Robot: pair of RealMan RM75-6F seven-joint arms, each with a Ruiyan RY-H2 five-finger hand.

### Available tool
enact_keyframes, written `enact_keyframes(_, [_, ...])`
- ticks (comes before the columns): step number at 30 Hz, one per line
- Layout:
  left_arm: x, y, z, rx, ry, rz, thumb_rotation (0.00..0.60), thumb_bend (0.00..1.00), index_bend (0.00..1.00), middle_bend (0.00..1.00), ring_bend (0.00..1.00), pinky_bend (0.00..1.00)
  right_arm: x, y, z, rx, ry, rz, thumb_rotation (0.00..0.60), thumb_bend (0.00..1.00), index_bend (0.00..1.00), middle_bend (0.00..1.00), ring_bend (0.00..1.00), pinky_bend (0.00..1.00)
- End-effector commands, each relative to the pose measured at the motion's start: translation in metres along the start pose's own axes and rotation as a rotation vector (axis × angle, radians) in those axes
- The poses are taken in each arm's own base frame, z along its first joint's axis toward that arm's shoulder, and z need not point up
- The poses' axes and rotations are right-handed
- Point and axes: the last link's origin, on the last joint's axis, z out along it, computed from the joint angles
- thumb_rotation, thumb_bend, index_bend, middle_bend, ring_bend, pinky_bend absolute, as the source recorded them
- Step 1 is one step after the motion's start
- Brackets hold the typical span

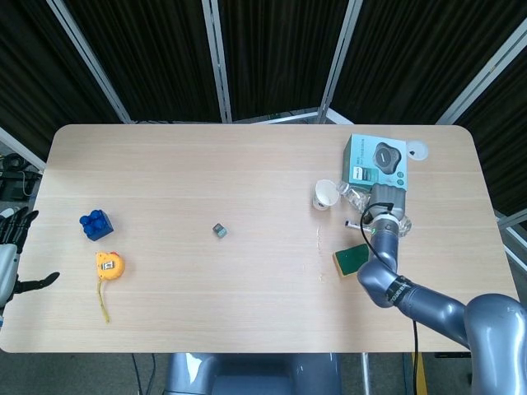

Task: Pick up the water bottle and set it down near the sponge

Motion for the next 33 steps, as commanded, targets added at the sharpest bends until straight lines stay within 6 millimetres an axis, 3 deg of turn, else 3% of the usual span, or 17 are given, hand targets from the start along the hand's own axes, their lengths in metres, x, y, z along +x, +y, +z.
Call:
enact_keyframes(1, [0.0,0.0,0.0,0.0,-0.001,0.0,0.6,0.0,0.0,0.0,0.0,0.0,0.001,-0.005,0.0,-0.02,0.006,-0.024,0.6,0.72,0.59,0.63,0.59,0.43])
enact_keyframes(21, [0.001,-0.001,0.0,0.002,-0.007,-0.009,0.6,0.0,0.0,0.0,0.0,0.0,-0.004,-0.019,0.003,-0.093,0.056,-0.202,0.6,0.74,0.59,0.63,0.6,0.44])
enact_keyframes(33, [0.0,-0.001,0.001,0.001,-0.012,-0.01,0.6,0.0,0.0,0.0,0.0,0.0,-0.005,-0.016,0.007,-0.135,0.098,-0.296,0.6,0.74,0.59,0.63,0.61,0.46])
